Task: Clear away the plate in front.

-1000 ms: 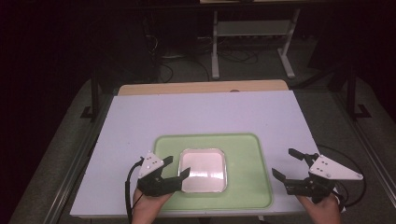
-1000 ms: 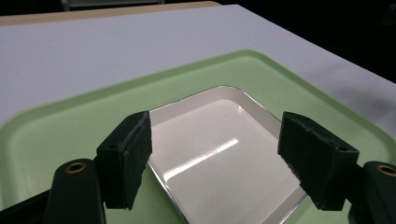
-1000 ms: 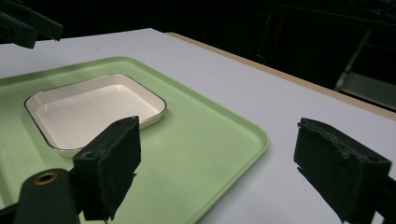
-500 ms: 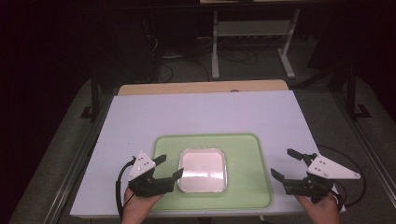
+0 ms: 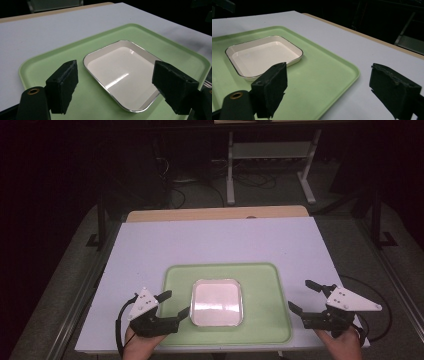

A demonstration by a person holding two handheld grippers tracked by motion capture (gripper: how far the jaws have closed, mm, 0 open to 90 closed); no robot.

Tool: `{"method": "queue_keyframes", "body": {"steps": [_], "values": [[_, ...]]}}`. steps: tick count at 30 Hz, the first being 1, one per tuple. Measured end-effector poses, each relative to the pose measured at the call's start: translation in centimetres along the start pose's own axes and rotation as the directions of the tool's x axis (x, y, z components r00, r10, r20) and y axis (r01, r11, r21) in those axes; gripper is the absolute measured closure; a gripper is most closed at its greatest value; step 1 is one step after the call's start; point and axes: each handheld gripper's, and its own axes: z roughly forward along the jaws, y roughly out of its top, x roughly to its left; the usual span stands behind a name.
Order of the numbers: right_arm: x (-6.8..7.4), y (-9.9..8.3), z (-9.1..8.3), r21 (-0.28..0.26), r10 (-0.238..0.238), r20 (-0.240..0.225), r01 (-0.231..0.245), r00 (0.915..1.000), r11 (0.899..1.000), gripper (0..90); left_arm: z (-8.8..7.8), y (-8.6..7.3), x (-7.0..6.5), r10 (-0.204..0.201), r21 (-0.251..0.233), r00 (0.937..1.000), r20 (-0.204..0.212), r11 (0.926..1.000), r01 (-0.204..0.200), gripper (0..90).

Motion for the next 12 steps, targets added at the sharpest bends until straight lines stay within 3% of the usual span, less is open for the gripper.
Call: {"method": "queue_keyframes", "body": {"steps": [12], "values": [[0.2,0.0,0.2,0.004,-0.006,-0.024,0.006,0.9997,1.0,13.9,-0.7,-1.4,0.7,0.01,-0.006,0.9999,-0.006,0.9999,-0.01,20.4]]}}
